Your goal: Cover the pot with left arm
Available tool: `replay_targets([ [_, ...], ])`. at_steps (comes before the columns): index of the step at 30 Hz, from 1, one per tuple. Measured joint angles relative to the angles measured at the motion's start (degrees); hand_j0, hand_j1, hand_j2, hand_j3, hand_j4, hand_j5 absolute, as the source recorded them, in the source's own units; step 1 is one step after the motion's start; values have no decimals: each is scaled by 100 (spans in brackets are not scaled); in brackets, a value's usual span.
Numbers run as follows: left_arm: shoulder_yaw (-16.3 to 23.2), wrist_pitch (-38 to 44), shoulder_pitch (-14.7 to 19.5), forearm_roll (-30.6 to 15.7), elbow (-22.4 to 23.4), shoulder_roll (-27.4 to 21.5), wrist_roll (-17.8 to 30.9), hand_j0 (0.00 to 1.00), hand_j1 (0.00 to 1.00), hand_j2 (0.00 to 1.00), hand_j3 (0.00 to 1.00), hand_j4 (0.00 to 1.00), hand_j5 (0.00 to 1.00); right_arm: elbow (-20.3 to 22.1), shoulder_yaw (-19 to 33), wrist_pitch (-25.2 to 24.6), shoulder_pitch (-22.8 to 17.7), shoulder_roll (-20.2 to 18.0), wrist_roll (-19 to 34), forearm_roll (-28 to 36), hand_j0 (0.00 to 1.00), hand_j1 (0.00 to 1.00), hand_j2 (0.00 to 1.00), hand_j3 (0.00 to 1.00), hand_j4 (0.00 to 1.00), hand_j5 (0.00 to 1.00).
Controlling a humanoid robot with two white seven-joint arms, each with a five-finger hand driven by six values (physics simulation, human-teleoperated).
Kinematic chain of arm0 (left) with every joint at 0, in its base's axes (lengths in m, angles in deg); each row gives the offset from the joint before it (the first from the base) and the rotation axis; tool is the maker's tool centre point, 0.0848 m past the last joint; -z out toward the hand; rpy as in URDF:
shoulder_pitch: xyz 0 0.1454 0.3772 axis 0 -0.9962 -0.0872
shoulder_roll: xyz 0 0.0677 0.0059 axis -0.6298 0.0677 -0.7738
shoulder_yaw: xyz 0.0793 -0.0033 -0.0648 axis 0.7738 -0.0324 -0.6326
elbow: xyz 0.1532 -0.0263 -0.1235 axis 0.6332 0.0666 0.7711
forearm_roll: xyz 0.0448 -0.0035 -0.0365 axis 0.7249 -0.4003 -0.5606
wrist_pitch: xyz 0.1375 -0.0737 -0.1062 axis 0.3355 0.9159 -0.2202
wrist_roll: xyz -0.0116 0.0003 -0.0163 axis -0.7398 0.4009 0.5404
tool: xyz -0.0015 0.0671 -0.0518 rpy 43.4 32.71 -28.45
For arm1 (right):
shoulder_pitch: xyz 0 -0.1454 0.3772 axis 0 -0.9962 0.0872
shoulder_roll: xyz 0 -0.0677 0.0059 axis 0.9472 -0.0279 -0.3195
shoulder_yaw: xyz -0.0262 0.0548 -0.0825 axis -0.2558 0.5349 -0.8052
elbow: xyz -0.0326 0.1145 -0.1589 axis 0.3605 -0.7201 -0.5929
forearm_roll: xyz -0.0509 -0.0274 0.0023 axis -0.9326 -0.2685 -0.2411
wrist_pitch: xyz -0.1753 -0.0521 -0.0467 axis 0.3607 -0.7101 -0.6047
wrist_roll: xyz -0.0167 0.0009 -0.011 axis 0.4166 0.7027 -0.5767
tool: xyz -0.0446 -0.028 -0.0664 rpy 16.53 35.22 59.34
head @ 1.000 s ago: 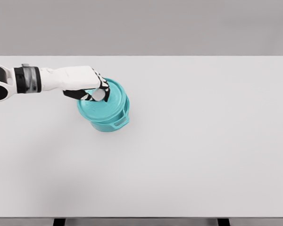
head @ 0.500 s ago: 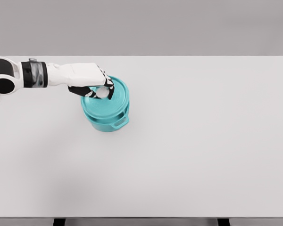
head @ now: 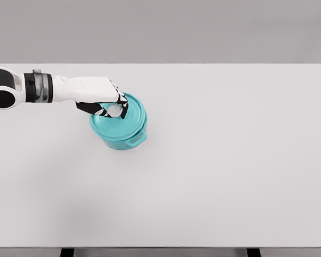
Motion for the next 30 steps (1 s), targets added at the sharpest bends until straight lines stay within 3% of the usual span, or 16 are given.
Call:
replay_targets([
  [8, 0, 0, 9, -4, 9, 42, 28, 46, 46, 46, 46, 46, 46, -1, 0, 0, 0, 0, -1, 0, 100, 100, 100, 100, 100, 100],
  [12, -3, -1, 9, 0, 11, 45, 20, 71, 71, 71, 71, 71, 71, -1, 0, 0, 0, 0, -1, 0, 100, 100, 100, 100, 100, 100],
  [22, 11, -2, 35, 23, 65, 34, 135, 76, 76, 76, 76, 76, 76, -1, 0, 0, 0, 0, 1, 0, 100, 100, 100, 100, 100, 100],
  [27, 17, -1, 53, 48, 119, 89, 296, 97, 97, 97, 97, 97, 97, -2, 0, -1, 0, 0, 0, 0, 100, 100, 100, 100, 100, 100],
  [30, 14, -1, 123, 60, 129, 131, 348, 100, 100, 100, 100, 100, 100, 0, 0, 0, 0, 0, 0, 1, 100, 100, 100, 100, 100, 100],
])
